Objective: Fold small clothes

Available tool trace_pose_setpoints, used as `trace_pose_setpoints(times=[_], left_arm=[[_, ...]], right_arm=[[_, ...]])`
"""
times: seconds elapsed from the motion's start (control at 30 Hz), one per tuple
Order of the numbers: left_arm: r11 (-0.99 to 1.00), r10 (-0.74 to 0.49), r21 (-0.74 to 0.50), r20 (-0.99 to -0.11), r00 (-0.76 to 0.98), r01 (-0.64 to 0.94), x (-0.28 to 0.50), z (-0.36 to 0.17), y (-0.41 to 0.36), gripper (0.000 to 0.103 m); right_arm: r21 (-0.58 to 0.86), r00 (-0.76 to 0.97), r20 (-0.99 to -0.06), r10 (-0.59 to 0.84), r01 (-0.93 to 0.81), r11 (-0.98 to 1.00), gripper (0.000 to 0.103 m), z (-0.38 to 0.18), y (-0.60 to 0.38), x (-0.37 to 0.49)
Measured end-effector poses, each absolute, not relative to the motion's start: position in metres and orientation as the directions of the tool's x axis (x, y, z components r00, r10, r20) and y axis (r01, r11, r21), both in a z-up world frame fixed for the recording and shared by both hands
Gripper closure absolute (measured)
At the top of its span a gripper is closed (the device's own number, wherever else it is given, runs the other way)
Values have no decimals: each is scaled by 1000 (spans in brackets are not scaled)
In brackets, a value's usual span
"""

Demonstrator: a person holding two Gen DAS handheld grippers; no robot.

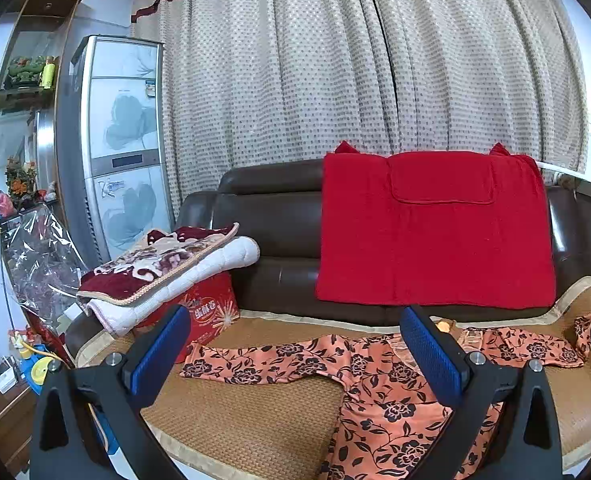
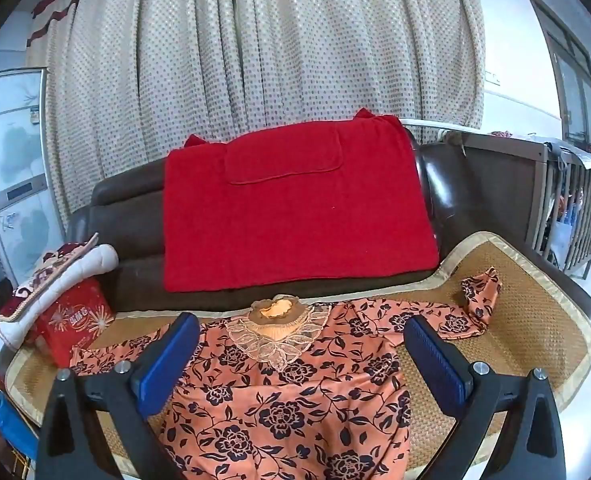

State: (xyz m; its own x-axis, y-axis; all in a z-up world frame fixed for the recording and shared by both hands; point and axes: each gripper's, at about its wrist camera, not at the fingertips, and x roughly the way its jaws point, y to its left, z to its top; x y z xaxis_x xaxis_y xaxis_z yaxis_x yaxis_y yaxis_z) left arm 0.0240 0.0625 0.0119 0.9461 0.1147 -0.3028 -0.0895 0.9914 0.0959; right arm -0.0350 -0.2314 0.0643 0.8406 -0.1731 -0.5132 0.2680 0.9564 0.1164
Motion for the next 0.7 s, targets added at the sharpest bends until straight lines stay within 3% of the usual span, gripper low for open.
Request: trace_pose_setpoints(times=[0.7], left_arm=[[989,99,137,-347,933,-54,74,-17,24,0]], right_arm=[[128,802,-561,-203,327,936,0,34,-277,-12]])
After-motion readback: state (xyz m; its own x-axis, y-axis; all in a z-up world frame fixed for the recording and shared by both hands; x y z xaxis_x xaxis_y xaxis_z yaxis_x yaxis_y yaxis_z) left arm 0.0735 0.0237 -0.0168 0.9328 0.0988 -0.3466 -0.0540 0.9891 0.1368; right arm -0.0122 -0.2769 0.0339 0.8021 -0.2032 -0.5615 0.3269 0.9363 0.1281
